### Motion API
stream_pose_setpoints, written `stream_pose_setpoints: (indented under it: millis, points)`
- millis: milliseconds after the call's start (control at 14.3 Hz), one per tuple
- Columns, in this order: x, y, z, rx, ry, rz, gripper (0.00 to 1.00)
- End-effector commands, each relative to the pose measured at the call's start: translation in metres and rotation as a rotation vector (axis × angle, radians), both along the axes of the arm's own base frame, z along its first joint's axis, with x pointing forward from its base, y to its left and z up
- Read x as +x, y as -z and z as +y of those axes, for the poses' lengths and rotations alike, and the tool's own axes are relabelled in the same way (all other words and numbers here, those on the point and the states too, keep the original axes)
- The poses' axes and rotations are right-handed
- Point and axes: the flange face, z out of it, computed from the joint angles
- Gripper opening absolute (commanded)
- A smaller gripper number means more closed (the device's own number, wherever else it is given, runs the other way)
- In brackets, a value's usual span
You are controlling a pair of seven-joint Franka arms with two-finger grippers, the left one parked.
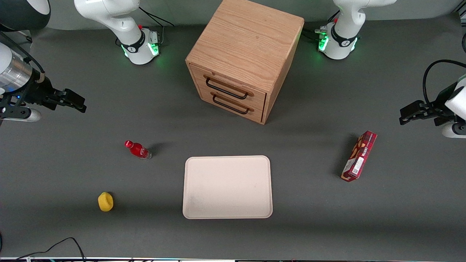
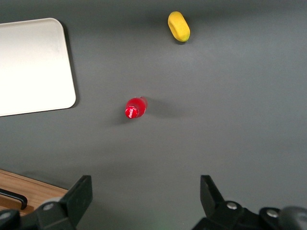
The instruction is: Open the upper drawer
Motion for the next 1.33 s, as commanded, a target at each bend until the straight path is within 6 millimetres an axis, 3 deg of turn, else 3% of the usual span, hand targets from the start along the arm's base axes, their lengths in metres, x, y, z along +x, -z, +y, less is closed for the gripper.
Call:
stream_pose_setpoints:
  millis: [0,279,419,558,628,837,1116,1256]
  points:
    - [-0.001,-0.008,0.004,-0.009,0.017,0.0,1.0]
    - [0.0,-0.02,0.001,-0.011,0.023,-0.006,1.0]
    - [-0.002,-0.024,0.017,-0.003,-0.008,-0.005,1.0]
    - [-0.013,-0.027,0.058,0.062,-0.101,0.037,1.0]
    - [-0.016,-0.037,0.089,0.126,-0.157,0.027,1.0]
    - [-0.029,-0.036,0.157,0.246,-0.308,0.055,1.0]
    - [-0.032,0.02,0.253,0.392,-0.757,0.142,1.0]
    - [-0.029,0.058,0.286,0.469,-0.821,0.206,1.0]
